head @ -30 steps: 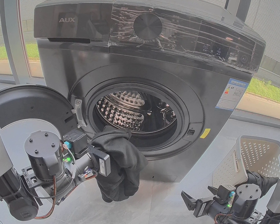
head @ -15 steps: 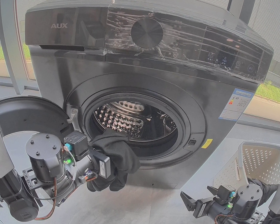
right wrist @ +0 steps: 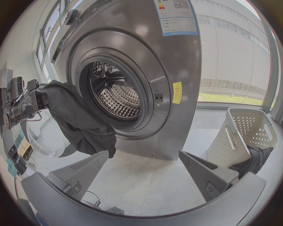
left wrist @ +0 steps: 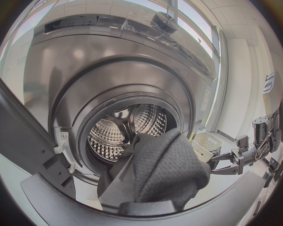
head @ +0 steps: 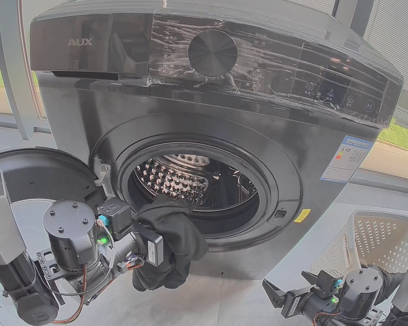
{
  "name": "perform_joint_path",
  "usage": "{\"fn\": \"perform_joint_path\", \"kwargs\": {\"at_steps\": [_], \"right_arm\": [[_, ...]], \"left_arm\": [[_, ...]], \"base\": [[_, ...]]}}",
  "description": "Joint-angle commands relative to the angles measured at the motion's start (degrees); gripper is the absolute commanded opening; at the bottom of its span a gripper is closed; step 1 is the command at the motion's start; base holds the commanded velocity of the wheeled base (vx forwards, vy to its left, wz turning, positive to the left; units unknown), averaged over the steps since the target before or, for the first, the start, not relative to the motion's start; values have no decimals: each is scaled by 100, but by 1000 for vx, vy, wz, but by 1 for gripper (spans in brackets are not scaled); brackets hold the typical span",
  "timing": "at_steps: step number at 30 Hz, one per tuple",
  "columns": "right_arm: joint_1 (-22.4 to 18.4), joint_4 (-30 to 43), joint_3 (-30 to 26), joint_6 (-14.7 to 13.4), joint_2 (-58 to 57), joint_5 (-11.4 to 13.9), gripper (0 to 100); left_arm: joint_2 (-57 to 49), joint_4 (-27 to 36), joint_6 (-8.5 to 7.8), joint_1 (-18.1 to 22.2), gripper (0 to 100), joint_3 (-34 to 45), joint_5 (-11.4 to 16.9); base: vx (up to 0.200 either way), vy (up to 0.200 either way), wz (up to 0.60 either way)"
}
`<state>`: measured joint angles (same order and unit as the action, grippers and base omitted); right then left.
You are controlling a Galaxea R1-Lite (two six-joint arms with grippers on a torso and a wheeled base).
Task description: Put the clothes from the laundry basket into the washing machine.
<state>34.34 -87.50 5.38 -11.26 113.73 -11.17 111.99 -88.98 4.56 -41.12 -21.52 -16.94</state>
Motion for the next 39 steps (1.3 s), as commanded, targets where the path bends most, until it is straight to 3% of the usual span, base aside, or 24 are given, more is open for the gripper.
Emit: {"fn": "perform_joint_path", "kwargs": {"at_steps": [1,15,20,24,25,26,27,28,30,31,32,34,39], "right_arm": [[2,-12,25,1,27,9,100],[143,-47,51,10,-17,62,100],[161,-39,78,1,-52,62,100],[152,-30,69,-7,-87,62,100],[152,-30,69,-7,-87,62,100],[152,-30,69,1,-96,71,100],[152,-30,69,1,-87,71,100],[161,-30,69,1,-87,80,100],[143,-65,69,1,-61,88,100],[143,-65,69,1,-61,88,100],[134,-74,78,-7,-35,132,100],[125,-74,69,-7,-35,150,100],[152,-74,69,-7,-26,159,100]], "left_arm": [[42,-5,27,-63,0,25,-2],[332,-5,142,-124,0,-125,-90],[1123,-5,-8,43,0,-784,-37],[1545,3,-8,60,0,-1065,446],[1545,3,-8,60,0,-1065,446],[1764,21,54,78,0,-1285,701],[1887,21,98,104,0,-1434,736],[1958,12,124,122,0,-1531,728],[2177,12,370,157,0,-2146,649],[2177,12,370,157,0,-2146,649],[2336,21,528,174,0,-2674,341],[2450,30,511,218,0,-3008,183],[2810,56,493,236,0,-3421,200]], "base": [[0,0,0],[0,0,0],[0,0,0],[0,0,0],[0,0,0],[0,0,0],[0,0,0],[0,0,0],[0,0,0],[0,0,0],[0,0,0],[0,0,0],[0,0,0]]}}
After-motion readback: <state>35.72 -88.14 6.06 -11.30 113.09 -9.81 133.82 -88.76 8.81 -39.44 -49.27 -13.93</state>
